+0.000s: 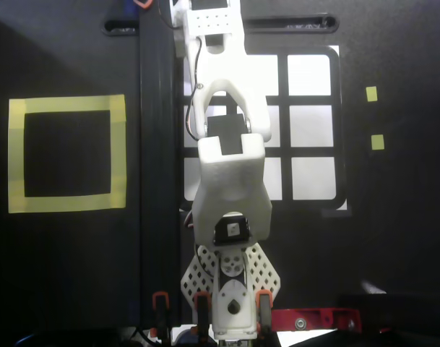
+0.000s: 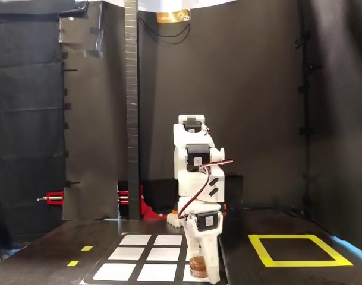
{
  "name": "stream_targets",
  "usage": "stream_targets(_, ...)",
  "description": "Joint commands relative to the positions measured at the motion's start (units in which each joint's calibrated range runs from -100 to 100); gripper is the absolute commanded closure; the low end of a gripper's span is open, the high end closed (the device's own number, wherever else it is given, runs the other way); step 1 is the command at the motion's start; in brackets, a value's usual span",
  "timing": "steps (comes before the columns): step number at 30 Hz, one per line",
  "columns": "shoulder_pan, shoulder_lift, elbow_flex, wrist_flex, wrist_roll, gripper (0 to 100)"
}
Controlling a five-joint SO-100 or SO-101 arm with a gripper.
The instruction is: Pick and place at Grid spot 1
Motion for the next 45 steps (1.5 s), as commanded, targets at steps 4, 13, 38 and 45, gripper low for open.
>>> stream_targets(4,0.3,-2.5,-0.1,1.6,0.1,67)
stream_targets(13,3.0,-20.7,-0.4,9.3,0.1,67)
stream_targets(38,12.5,-29.0,-0.2,13.5,-7.5,88)
stream_targets(45,11.8,-29.2,-0.2,12.9,-7.3,100)
